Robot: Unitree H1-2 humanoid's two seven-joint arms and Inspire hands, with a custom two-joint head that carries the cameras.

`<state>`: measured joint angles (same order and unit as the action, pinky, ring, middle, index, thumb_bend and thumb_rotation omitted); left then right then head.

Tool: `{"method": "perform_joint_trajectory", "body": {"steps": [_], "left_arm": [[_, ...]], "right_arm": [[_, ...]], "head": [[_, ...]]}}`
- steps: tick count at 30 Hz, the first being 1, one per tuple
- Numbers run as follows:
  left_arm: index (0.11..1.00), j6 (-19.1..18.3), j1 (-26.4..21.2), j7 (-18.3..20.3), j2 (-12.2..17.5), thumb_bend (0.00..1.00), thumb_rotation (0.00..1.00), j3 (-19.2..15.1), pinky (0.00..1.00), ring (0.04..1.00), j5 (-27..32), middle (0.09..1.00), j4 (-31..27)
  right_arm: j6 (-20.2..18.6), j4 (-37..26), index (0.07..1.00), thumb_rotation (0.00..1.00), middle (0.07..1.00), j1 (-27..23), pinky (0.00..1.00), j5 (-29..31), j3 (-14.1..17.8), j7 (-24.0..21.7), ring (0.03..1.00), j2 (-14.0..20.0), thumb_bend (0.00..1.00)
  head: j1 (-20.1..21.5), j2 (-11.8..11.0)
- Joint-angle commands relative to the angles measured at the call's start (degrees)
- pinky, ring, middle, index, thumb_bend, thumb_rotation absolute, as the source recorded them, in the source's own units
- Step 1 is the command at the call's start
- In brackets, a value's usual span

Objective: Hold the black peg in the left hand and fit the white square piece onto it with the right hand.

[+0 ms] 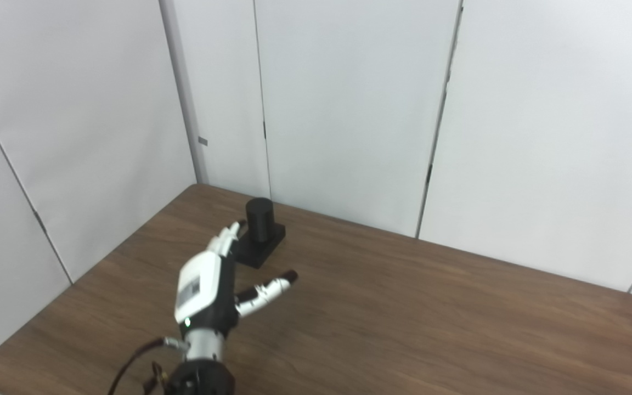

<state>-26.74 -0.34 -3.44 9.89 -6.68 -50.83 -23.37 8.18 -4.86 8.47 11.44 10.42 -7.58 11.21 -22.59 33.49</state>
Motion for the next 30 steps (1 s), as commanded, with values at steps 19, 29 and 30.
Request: {"method": "perform_joint_trajectory", "body": {"steps": [19, 29, 30], "left_arm": [[0.805, -0.13, -10.13, 1.66, 8.14, 0.85, 0.63, -2.85, 0.89, 0.922, -11.12, 0.913, 16.88], [0.810, -0.16, -15.52, 3.44, 9.52, 0.88, 0.65, -1.50, 0.91, 0.922, -13.05, 0.910, 25.81], [0.813, -0.16, -15.79, 3.58, 9.61, 0.89, 0.66, -1.29, 0.91, 0.922, -13.15, 0.909, 26.33]], "right_arm": [[0.49, 0.85, 1.000, 1.00, 0.995, 2.60, 1.00, -0.14, -0.53, 0.55, 1.000, -1.47, 0.84], [0.54, 0.72, 0.996, 1.00, 0.983, 2.74, 1.00, -0.26, -0.35, 0.58, 1.000, -1.51, 0.85], [0.63, 0.74, 0.990, 1.00, 0.978, 2.73, 1.00, -0.37, -0.31, 0.67, 1.000, -1.54, 0.84]], "head": [[0.51, 0.64], [0.55, 0.91], [0.55, 0.91]]}}
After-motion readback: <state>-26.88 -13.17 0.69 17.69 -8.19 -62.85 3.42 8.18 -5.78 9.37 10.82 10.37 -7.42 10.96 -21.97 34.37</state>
